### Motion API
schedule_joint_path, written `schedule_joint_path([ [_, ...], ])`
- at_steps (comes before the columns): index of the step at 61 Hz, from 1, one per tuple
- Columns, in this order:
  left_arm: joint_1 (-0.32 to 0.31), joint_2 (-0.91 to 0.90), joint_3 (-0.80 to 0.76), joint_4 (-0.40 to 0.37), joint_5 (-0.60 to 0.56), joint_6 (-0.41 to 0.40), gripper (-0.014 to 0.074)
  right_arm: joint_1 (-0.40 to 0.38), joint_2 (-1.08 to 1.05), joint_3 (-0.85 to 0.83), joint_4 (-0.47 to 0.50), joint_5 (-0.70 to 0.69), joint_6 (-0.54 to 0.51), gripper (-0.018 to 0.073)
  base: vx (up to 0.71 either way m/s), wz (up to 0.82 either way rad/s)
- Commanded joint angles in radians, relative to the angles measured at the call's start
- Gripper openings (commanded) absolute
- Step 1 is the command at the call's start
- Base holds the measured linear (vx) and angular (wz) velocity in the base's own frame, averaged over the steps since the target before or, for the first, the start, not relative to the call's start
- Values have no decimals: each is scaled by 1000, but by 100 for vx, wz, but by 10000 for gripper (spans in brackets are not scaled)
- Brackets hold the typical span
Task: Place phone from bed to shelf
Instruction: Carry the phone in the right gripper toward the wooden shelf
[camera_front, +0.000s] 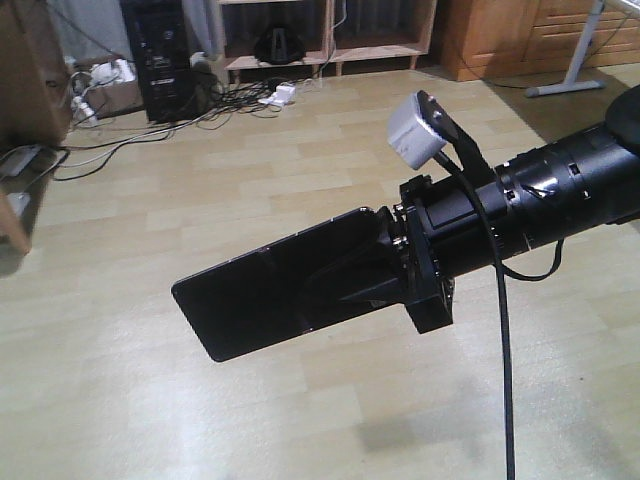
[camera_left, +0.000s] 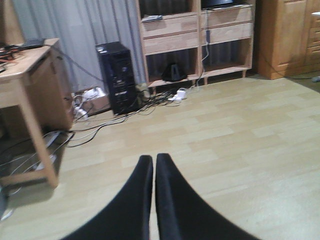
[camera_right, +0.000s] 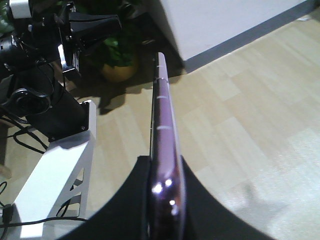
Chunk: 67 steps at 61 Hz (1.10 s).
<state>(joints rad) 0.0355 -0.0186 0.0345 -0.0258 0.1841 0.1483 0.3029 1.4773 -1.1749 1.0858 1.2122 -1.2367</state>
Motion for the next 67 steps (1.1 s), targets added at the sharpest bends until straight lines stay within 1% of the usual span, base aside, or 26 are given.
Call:
schedule_joint_path([
  [1,4,-6,-23,-9,-72,-6,1,-4,-38,-26,89,74,-5,-2,46,-25],
  [36,4,-6,-23,-9,-72,-6,1,-4,-38,-26,89,74,-5,-2,46,-25],
  [67,4,-6,-23,-9,-72,-6,1,-4,-38,-26,89,74,-5,-2,48,-15],
])
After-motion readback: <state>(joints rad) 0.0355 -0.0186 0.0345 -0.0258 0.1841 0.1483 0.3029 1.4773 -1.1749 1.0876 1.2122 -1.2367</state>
